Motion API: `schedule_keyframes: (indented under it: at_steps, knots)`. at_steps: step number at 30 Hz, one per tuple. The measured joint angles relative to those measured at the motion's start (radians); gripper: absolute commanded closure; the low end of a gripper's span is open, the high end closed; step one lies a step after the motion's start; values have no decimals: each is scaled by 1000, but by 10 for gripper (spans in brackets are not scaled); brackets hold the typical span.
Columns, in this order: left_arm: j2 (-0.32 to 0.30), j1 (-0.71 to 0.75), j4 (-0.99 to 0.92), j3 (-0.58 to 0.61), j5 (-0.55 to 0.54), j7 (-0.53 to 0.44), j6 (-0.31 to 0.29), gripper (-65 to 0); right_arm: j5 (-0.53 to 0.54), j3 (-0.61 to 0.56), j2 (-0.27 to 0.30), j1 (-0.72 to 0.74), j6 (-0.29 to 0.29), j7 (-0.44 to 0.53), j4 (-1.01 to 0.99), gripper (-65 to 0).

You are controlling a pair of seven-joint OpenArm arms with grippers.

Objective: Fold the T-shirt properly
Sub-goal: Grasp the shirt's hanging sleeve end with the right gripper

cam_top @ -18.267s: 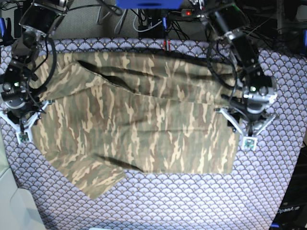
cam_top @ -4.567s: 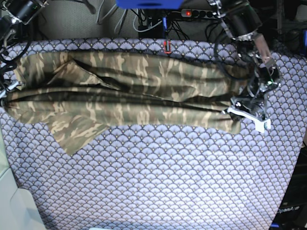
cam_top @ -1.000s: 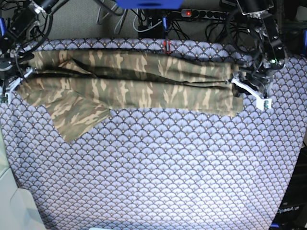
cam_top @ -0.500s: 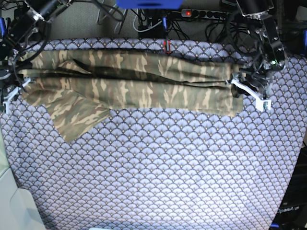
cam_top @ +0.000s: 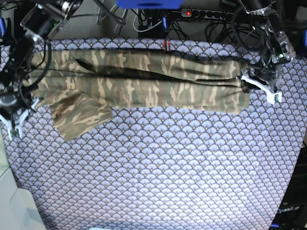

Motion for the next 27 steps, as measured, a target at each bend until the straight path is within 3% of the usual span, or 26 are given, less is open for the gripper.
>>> schedule_keyframes:
  at_steps: [11,18,27]
  knots:
    - [21,-4,9,-1,7,5,4,-262,0,-50,3,26,0,-7,-31,-231]
    - [32,-41,93,0,17,221,4,-262,-1,-71,6,24,0,-8,-31,-231]
    - [66,-62,216,-4,18,267,3,-261,0,-84,6,8,0,-7,-31,-231]
